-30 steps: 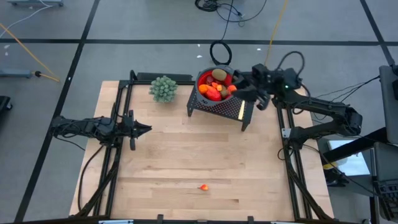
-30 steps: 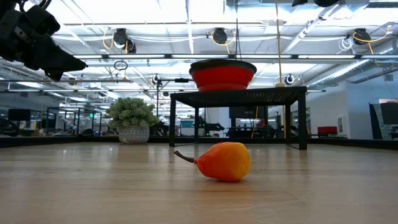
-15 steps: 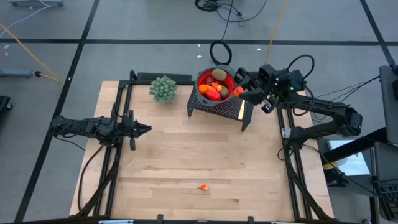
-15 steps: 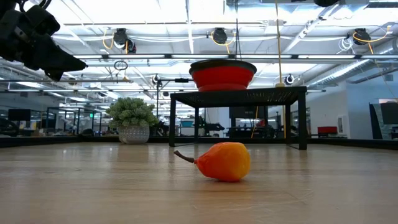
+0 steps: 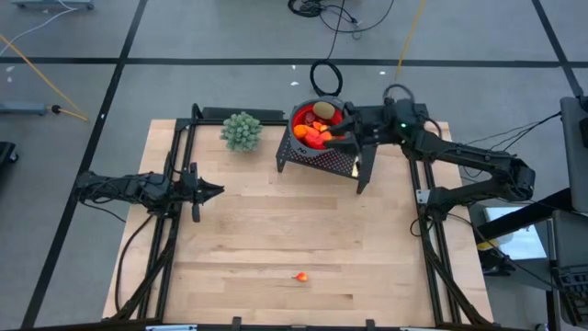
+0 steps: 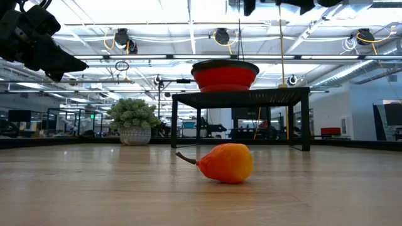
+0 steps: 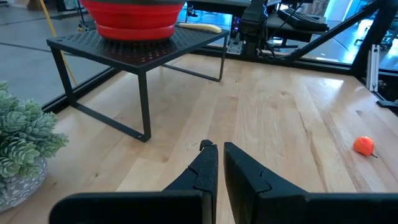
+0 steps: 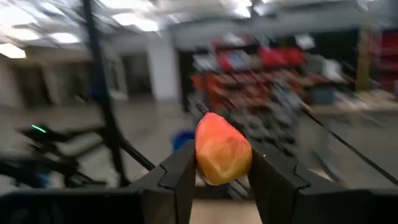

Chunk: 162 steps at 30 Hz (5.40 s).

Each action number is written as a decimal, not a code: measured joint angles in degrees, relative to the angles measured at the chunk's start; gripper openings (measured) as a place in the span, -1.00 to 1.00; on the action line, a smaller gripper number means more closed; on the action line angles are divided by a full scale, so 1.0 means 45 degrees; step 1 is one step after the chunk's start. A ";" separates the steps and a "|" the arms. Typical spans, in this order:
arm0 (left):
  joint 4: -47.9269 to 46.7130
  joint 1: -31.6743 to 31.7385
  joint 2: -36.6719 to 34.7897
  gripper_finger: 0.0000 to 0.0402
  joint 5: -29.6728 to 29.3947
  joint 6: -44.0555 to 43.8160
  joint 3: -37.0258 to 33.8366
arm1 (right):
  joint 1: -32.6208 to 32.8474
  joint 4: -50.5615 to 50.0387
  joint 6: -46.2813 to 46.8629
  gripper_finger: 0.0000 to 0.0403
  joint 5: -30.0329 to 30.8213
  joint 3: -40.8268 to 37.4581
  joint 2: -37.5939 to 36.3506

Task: Pick & Place Fruit
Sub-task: Put the orange pear into the red strainer bowl on the shelf

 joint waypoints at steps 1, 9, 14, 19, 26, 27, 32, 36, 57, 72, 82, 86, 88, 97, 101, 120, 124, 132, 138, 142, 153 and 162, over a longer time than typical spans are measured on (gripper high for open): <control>-0.0001 0.0000 -0.0001 -0.87 0.0001 -0.0001 0.0000 | 0.0000 -0.0625 -0.0348 -0.39 0.0345 0.0000 0.0000; 0.0001 0.0000 0.0000 -0.87 0.0001 -0.0035 0.0000 | -0.0006 -0.3602 -0.1511 -0.39 0.3174 -0.0005 0.0000; 0.0004 0.0004 -0.0004 -0.87 -0.0001 -0.0040 0.0000 | -0.0010 -0.4714 -0.1841 -0.39 0.4726 -0.0001 -0.0005; 0.0004 0.0000 -0.0005 -0.87 -0.0004 -0.0045 0.0000 | -0.0010 -0.5444 -0.1909 -0.39 0.6080 0.0000 -0.0010; 0.0004 0.0002 0.0000 -0.87 -0.0002 -0.0111 0.0000 | -0.0013 -0.6242 -0.2189 -0.39 0.7671 0.0000 -0.0010; 0.0004 0.0001 -0.0004 -0.87 0.0001 -0.0127 0.0000 | -0.0015 -0.6245 -0.2235 -0.39 0.7852 0.0000 -0.0010; 0.0009 0.0005 -0.0005 -0.87 -0.0004 -0.0159 0.0000 | -0.0044 -0.6223 -0.2341 -0.39 0.8377 0.0000 -0.0010; 0.0010 0.0003 -0.0003 -0.87 -0.0004 -0.0187 0.0000 | -0.0126 -0.6509 -0.1966 -0.39 0.8335 0.0294 0.0056; 0.0009 0.0002 -0.0005 -0.87 -0.0006 -0.0243 0.0000 | -0.0642 -1.0715 -0.2104 -0.39 0.8267 0.3332 0.2807; 0.0004 0.0005 -0.0002 -0.87 -0.0004 -0.0209 0.0000 | -0.0699 -1.1896 -0.3289 -0.39 0.7226 0.3327 0.2632; 0.0004 0.0005 0.0000 -0.87 -0.0004 -0.0118 0.0000 | -0.0699 -1.2314 -0.3510 -0.26 0.6873 0.3327 0.2642; 0.0009 0.0005 -0.0005 -0.87 -0.0004 -0.0170 0.0000 | -0.0704 -1.2431 -0.3510 -0.21 0.6881 0.3327 0.2642; 0.0006 0.0005 -0.0002 -0.87 -0.0004 -0.0286 0.0000 | -0.0704 -1.2429 -0.3508 -0.19 0.6881 0.3327 0.2642; 0.0009 0.0000 -0.0004 -0.87 0.0001 -0.0379 0.0000 | 0.0177 -1.0743 -0.3926 -0.40 0.6014 0.3336 0.2035; 0.0004 0.0005 -0.0005 -0.87 0.0006 -0.0362 0.0000 | 0.1295 -1.0769 -0.4478 -0.72 0.5613 0.3322 0.1727; 0.0009 0.0002 -0.0005 -0.87 0.0096 -0.0118 0.0000 | 0.6845 -1.0201 -0.1270 -1.00 0.7354 0.3317 0.1680; 0.0009 0.0005 -0.0005 -0.87 0.0103 -0.0078 0.0000 | 0.8051 -1.0094 -0.0139 -1.00 0.7858 0.3317 0.2086; 0.0009 0.0000 -0.0005 -0.87 0.0103 0.0057 0.0005 | 0.9612 -0.8569 0.0648 -1.00 0.7925 0.3317 0.3678; 0.0007 0.0000 -0.0005 -0.87 0.0110 0.0499 0.0001 | 1.0099 -0.7634 0.1502 -1.00 0.7924 0.3317 0.4900; 0.0006 0.0000 -0.0005 -0.87 0.0113 0.0914 0.0002 | 1.0418 -0.6739 0.1950 -1.00 0.7935 0.3317 0.5654; 0.0032 0.0000 -0.0005 -0.87 0.0331 0.1076 0.0000 | 1.0942 -0.6349 0.2967 -1.00 0.7954 0.4174 0.7466; 0.1591 0.0004 -0.0005 -0.87 0.2755 0.2241 0.0000 | 1.1123 -0.9016 0.2986 -0.93 0.7896 0.5853 0.8529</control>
